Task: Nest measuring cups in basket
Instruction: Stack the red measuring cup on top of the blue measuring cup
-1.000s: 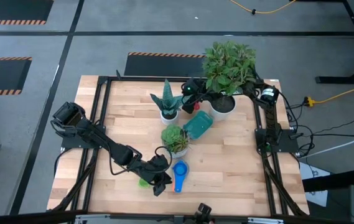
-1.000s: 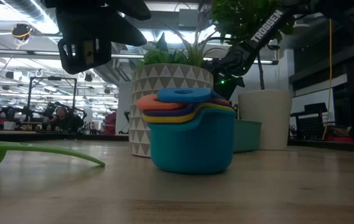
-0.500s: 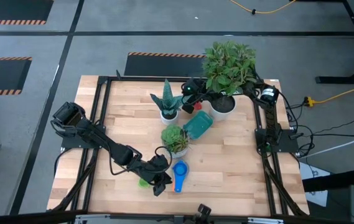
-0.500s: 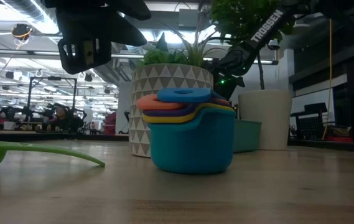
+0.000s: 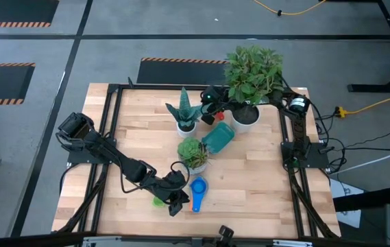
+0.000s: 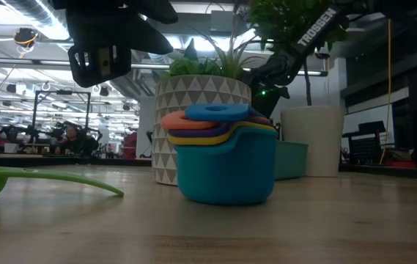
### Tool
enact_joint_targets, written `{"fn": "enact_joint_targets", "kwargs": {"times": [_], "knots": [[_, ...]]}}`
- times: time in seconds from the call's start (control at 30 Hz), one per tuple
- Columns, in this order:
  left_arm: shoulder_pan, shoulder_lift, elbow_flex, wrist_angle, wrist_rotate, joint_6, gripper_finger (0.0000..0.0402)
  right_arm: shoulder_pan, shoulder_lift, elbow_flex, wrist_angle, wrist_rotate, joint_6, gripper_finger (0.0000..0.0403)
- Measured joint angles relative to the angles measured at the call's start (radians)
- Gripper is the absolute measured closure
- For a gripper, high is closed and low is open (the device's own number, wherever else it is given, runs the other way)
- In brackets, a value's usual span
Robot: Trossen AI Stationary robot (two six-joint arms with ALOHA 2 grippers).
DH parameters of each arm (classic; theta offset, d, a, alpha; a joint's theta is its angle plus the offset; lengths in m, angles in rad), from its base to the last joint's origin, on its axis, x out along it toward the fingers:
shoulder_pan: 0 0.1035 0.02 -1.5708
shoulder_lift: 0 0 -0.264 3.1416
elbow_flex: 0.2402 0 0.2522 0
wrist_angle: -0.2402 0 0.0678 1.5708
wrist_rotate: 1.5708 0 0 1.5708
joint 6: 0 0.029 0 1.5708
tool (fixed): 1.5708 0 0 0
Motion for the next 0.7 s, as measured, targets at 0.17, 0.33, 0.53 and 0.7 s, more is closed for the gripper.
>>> {"fn": "enact_joint_targets", "kwargs": {"times": [0.17, 0.33, 0.53, 0.7], "knots": [[0.000, 0.000, 0.000, 0.000, 0.000, 0.000, 0.0319, 0.002, -0.047, 0.000, -0.014, 0.000, 0.003, 0.0374], [0.000, 0.000, 0.000, 0.000, 0.000, 0.000, 0.0319, 0.003, -0.106, 0.000, -0.021, 0.000, 0.004, 0.0375], [0.000, 0.000, 0.000, 0.000, 0.000, 0.000, 0.0319, 0.009, -0.194, 0.000, -0.031, 0.000, 0.008, 0.0375], [0.000, 0.000, 0.000, 0.000, 0.000, 0.000, 0.0319, 0.032, -0.266, 0.000, -0.027, -0.006, 0.033, 0.0375]]}}
